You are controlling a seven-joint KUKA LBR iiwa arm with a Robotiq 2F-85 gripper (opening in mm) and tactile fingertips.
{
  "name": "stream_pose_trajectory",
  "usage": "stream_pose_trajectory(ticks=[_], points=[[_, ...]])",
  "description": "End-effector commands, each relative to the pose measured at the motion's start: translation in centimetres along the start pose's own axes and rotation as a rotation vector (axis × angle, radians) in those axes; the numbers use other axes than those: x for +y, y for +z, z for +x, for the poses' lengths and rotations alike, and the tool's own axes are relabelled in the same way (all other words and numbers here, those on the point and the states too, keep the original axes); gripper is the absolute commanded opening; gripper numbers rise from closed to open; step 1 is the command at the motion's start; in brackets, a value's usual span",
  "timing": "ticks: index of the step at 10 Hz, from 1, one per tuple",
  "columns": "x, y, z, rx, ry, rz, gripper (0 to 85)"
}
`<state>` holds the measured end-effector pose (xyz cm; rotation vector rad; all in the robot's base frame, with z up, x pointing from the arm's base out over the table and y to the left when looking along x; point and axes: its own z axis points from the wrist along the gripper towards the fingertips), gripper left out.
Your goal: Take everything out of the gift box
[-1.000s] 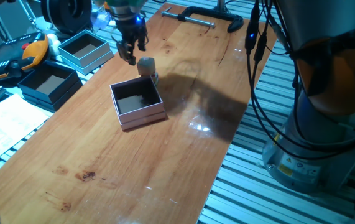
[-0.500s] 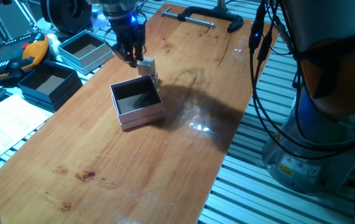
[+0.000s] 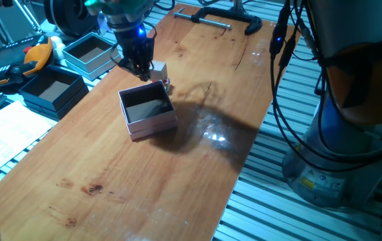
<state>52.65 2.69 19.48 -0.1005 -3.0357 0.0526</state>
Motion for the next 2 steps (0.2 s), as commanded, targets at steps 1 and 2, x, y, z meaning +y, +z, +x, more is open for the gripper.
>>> stream_pose_trajectory(ticks=[1, 2], points=[[-0.08, -0.07, -0.09, 0.001, -0.001, -0.005, 0.7], [-0.03, -0.03, -0.07, 0.002, 0.0, -0.005, 0.7]])
